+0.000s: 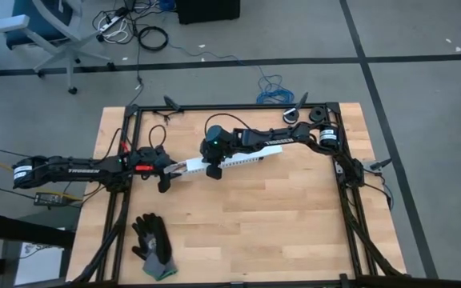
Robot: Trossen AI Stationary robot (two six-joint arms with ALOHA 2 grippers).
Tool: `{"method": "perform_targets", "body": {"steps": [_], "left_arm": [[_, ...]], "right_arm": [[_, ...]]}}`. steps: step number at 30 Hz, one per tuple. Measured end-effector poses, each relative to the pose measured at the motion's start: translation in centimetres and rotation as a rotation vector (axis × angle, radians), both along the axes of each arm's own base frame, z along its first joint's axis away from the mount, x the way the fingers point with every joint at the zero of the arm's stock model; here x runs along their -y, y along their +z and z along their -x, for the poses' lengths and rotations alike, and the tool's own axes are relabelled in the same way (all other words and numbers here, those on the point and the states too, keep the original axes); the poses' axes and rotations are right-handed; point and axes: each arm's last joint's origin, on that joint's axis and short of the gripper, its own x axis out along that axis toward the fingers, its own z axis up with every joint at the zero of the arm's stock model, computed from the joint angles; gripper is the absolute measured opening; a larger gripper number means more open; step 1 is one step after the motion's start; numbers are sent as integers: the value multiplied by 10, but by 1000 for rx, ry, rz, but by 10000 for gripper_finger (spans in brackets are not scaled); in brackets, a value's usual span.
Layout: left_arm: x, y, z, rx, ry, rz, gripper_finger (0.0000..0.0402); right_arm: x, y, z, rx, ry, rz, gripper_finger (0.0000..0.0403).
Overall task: Ziptie cables
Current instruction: Close the white cable duct with the cover
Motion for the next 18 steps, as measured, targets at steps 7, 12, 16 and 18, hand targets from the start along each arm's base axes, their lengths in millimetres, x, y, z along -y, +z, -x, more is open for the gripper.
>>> {"method": "perform_targets", "body": {"steps": [7,12,16,18], "left_arm": [[0,0,0,4,3,-5,221],[0,0,-1,1,-7,-21,220],[-1,0,-1,8,-9,-22,220],[-1,1,-2,9,-11,-23,219]], "right_arm": [[0,-17,-7,23,-4,-19,0],[2,-42,-30,114,54,-94,0],[-2,-41,-42,176,95,-69,0],[-5,-39,-46,237,125,-28,0]]}}
